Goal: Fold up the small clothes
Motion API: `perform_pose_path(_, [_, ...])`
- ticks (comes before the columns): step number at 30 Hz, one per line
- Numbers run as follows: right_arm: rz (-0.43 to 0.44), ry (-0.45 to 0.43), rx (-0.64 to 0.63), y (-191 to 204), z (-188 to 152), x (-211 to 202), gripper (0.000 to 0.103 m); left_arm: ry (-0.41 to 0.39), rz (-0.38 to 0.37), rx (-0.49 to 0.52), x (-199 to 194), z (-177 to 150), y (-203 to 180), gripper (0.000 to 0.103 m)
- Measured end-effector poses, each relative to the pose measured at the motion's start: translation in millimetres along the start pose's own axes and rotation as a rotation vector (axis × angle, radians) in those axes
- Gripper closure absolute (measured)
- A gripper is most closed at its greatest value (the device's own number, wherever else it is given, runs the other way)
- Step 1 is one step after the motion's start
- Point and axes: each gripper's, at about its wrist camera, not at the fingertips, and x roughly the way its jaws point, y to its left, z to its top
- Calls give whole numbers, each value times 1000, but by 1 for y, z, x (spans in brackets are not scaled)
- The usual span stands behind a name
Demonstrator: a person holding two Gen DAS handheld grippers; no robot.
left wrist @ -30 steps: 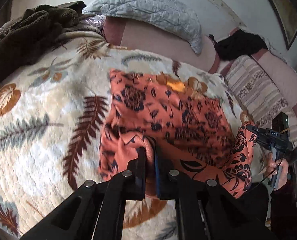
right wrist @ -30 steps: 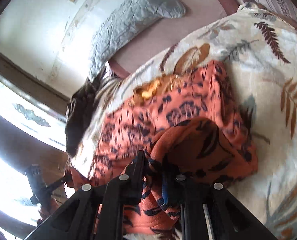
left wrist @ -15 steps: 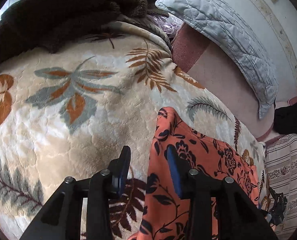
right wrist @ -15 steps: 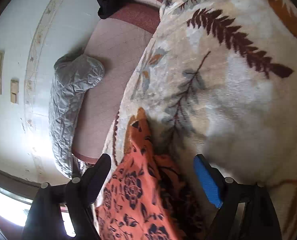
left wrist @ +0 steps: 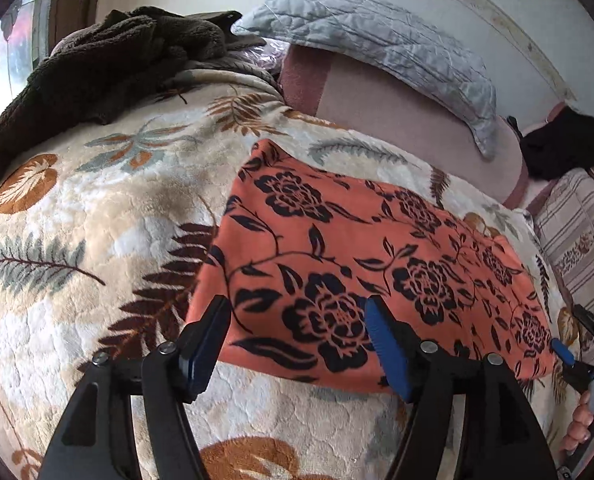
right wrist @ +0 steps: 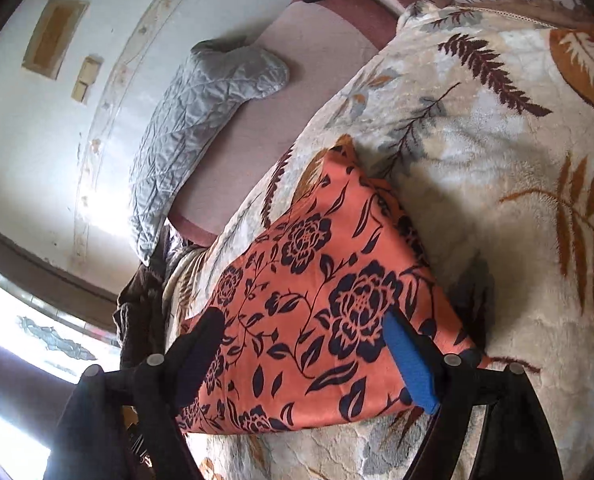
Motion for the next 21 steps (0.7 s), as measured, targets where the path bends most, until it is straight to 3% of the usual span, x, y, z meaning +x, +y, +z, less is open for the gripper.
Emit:
perform_pose_path(2, [-7,22,12,-4,-6,5,36,48,45,53,14,-9,-5,21])
perform_pose_path(4, [-101,111,76,-25,-12,23,44,106,141,99,33,-17,-5,21])
perform_pose_path(5, [-132,149,123,-38,-16,31,70,124,153,114,38,-19,-4,21])
perform_pose_path(6, [-148,145,159,-47,-17,29,84,119,147,117,36,-20,-3,21])
perform_pose_path(9, [-146,143,162,-47,-19,17,84,81,121,92,23,-17,0,21])
perform_pose_path(14, [-151,32,-25,-3,-13,8,80,-37,74,50,2,-3,-1,21])
perform_pose_path(17, [-95,14,-95,19,-8,19,80,-55,117,54,9,6,-1,20])
perform_pose_path(21, [-59,134,-124,36,-18,63,80,23,238,-21,35,14,21,20])
